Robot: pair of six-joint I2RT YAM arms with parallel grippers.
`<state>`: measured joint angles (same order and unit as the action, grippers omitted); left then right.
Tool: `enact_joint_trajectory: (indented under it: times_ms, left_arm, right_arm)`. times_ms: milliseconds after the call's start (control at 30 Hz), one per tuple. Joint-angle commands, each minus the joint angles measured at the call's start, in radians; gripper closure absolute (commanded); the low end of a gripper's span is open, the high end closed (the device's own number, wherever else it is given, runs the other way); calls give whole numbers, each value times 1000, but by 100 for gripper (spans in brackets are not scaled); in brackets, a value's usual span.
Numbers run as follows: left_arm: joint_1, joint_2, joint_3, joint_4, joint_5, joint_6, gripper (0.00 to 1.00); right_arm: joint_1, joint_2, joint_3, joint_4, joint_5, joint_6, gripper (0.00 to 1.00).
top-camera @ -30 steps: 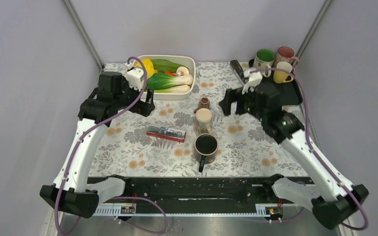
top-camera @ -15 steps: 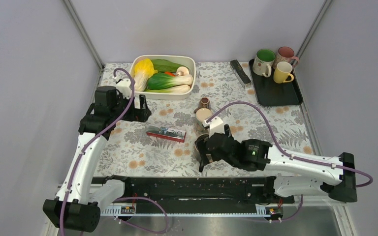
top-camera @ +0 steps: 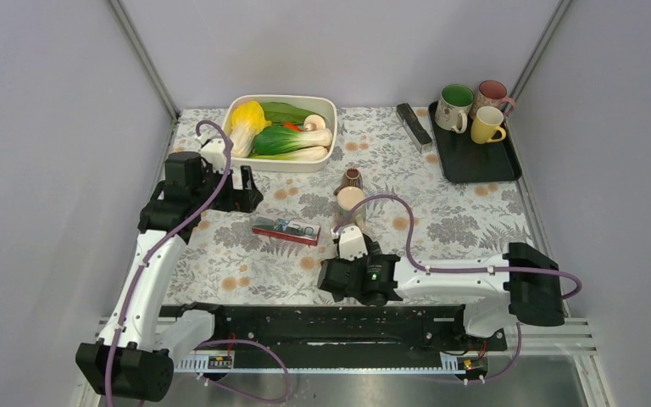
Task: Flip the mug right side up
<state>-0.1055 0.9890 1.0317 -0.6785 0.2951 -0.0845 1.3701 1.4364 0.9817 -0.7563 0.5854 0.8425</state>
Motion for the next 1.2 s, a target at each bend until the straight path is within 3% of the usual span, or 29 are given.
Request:
enact_joint_trajectory:
  times_ms: [0,200,433,567,633,733,867,1167]
  left_arm:
    - [8,-32,6,43,48,2,1]
    - [7,-35,13,35,52,11,1]
    - [8,-28,17,30,45,26,1]
    - [7,-15,19,31,53,29,1]
    - [7,-13,21,31,66,32,1]
    - [7,-9,20,20,106,47,1]
    - [7,-7,24,-3,163,66,1]
    - [6,3,24,-26,269,109,2]
  right_arm:
    - [16,42,47,-17,71,64,1]
    - [-68,42,-52,4,64,35,2]
    - [-115,-20,-177,210,-34,-63,12]
    - [-127,-37,-233,356,-110,-132,29]
    - [-142,-39,-247,391,-148,-142,45]
    - [-155,-59,-266,400,-164,-133,77]
    - [-161,-133,-299,402,-179,-146,100]
    - [-183,-329,-336,508,-321,-316,100]
